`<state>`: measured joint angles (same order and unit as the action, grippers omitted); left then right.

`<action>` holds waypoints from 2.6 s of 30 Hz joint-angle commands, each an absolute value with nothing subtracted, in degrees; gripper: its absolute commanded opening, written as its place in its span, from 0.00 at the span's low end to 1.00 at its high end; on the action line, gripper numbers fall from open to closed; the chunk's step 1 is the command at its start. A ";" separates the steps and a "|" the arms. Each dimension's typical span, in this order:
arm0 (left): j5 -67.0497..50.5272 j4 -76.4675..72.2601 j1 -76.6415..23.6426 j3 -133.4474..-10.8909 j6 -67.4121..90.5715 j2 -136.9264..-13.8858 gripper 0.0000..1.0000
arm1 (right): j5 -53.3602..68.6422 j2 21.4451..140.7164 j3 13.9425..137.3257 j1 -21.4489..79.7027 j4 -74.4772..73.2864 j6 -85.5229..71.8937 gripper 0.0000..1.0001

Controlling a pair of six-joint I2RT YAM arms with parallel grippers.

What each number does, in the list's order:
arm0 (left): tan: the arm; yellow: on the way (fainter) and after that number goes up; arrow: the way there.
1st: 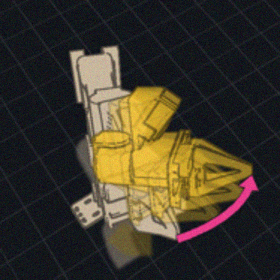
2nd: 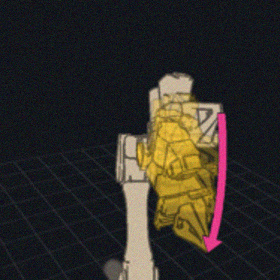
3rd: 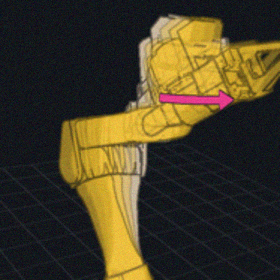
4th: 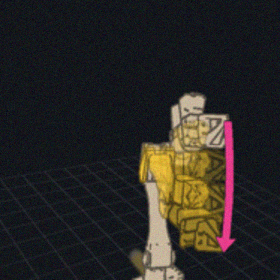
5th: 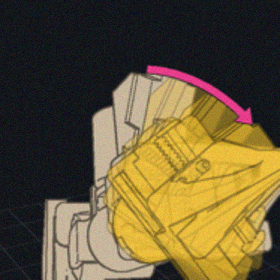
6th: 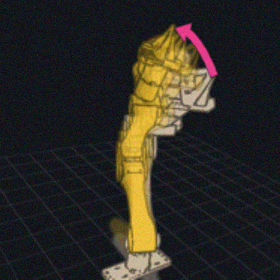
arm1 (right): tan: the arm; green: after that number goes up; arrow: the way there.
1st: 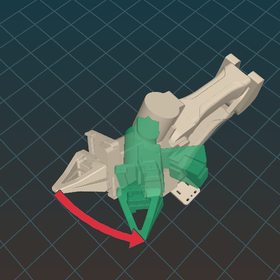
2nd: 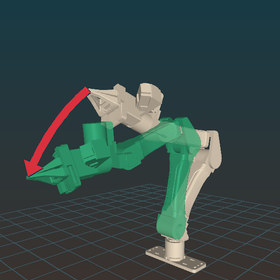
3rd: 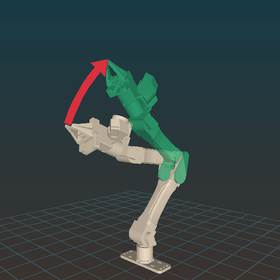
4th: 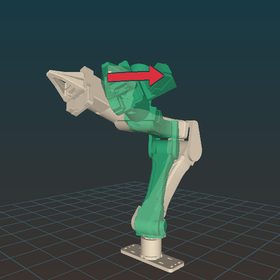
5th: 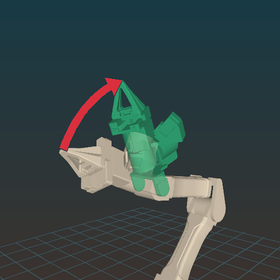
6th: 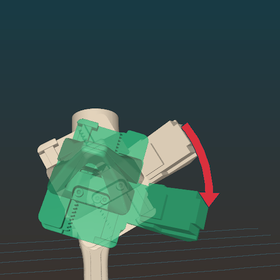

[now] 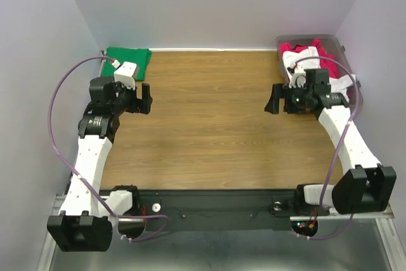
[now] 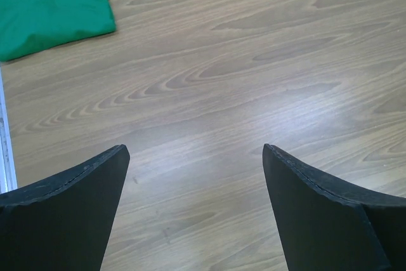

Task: Fold and stack the t-shirts
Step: Grab the tshirt from the pile

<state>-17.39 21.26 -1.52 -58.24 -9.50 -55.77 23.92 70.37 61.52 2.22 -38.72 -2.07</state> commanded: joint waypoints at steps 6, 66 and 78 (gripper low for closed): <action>-18.10 20.04 -1.67 -64.94 -9.85 -59.41 0.99 | 26.82 84.42 88.57 0.71 -49.64 7.37 1.00; -27.50 22.85 -1.32 -75.49 -5.54 -68.29 0.99 | 60.81 97.21 136.77 -19.60 -26.59 -12.84 0.00; -41.30 20.39 4.22 -81.74 -0.88 -70.23 0.99 | 61.09 97.83 132.91 -2.21 -5.89 -32.26 0.01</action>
